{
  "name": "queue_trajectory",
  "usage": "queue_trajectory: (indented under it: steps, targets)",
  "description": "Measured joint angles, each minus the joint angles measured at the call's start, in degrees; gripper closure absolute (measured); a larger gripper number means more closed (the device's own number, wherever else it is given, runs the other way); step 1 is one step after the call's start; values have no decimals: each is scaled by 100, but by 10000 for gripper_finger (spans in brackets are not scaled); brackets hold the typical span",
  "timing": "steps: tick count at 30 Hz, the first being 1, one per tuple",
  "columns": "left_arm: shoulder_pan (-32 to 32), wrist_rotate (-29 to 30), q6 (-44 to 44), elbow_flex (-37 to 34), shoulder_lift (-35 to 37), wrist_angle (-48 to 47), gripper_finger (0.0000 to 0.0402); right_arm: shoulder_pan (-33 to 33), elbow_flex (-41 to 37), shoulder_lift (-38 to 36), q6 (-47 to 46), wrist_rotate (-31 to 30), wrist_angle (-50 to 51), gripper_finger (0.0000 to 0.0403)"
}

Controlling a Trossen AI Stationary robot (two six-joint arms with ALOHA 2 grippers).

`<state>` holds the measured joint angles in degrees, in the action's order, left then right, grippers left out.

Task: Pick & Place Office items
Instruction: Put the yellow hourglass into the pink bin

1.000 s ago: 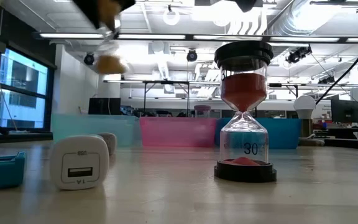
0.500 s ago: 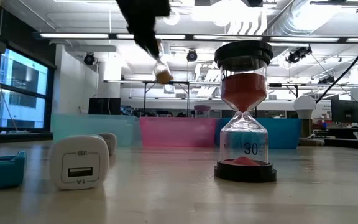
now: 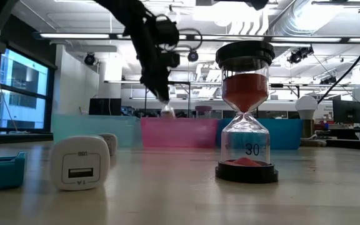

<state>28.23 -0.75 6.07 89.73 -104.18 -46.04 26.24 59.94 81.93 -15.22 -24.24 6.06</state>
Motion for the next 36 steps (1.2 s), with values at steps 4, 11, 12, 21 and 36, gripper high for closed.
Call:
queue_trajectory:
  steps: [4, 11, 12, 21, 36]
  targets:
    - [73, 277, 8, 0, -208, 0, 216, -9, 0, 0, -2, -9, 29, 109]
    - [157, 389, 131, 1, -628, 193, 216, -9, 0, 0, 0, -7, 71, 109]
    - [170, 389, 167, 0, -696, 179, 216, -9, 0, 0, 0, -7, 75, 109]
    - [166, 406, 139, 0, -802, 166, 171, -9, 0, 0, -15, -6, 151, 109]
    - [6, 552, 305, 167, -362, 115, 156, -11, 0, 0, 22, -11, 241, 109]
